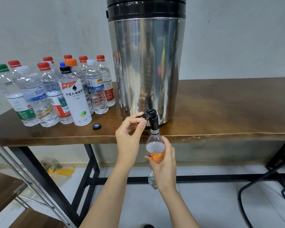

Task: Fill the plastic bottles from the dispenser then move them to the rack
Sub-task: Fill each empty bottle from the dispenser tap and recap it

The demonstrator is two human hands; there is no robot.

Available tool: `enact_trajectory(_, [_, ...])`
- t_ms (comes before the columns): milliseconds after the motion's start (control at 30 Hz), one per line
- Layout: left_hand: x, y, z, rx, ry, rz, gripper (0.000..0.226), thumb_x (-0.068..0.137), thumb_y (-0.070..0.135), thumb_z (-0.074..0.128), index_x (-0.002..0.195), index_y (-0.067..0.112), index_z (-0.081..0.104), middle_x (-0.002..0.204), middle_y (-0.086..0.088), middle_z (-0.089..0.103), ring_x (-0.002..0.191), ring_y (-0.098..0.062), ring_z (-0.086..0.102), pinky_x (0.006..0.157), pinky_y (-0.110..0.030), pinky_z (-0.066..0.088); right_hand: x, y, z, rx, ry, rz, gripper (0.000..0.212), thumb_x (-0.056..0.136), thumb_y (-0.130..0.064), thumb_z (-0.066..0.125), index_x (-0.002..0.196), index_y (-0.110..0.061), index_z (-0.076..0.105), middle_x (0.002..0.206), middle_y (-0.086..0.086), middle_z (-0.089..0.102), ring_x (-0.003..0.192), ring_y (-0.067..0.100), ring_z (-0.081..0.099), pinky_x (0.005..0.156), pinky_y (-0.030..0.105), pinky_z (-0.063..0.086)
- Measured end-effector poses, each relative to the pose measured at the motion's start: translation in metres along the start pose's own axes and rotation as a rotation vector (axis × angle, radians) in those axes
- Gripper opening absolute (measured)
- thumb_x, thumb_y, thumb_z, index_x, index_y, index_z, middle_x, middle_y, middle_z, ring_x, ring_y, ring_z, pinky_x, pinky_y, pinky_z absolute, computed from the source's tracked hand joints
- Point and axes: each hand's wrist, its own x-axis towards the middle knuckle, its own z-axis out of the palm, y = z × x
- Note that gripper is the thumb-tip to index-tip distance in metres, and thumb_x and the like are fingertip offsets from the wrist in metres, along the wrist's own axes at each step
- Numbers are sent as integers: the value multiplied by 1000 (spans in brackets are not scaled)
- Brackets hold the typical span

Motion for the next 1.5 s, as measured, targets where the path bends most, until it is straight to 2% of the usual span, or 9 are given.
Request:
enact_trajectory(267, [0,0,0,5,-2,-4,17,90,9,68,81,23,69,110,14,72,111,-11,64,95,-35,50,-1,0,-1,6,-5,2,85,76,-26,84,144,-39,34,132,-17,42,107,-3,43,84,23,48])
enact_trajectory(400, [-1,0,0,5,-1,-10,16,90,9,68,82,23,69,111,13,72,112,-11,64,96,-37,50,0,0,-1,17,-6,3,84,76,-24,84,144,-38,35,132,-17,42,106,-4,43,82,20,44])
enact_trajectory(567, [-1,1,0,-4,0,-15,14,90,9,68,83,21,69,111,11,72,111,-11,64,95,-36,51,0,1,0,8,1,0,84,77,-24,84,144,-38,35,133,-15,44,107,-4,44,83,22,48])
enact_trajectory(900, [-1,1,-1,-3,-5,-18,18,90,8,68,82,24,70,112,10,72,111,-13,64,97,-40,50,1,2,1,27,0,7,84,76,-24,84,143,-39,35,130,-18,43,106,-4,45,84,22,49])
enact_trajectory(1067, [-1,1,-1,-1,2,-16,26,90,9,69,79,33,71,113,9,72,112,-15,64,97,-42,50,2,2,1,15,4,2,85,76,-25,85,143,-39,35,130,-19,41,109,-1,46,85,27,52])
enact_trajectory(1267, [-1,1,-1,11,2,-8,18,89,10,69,82,25,70,112,10,72,112,-14,64,97,-44,51,3,2,1,-5,0,1,85,76,-26,84,143,-39,34,126,-23,38,108,0,45,83,23,51])
enact_trajectory(1500, [0,1,-1,25,0,-3,25,90,10,69,81,33,71,113,11,71,112,-15,64,98,-46,50,3,3,1,-1,7,1,84,77,-26,84,143,-40,34,131,-18,42,111,2,48,87,27,51])
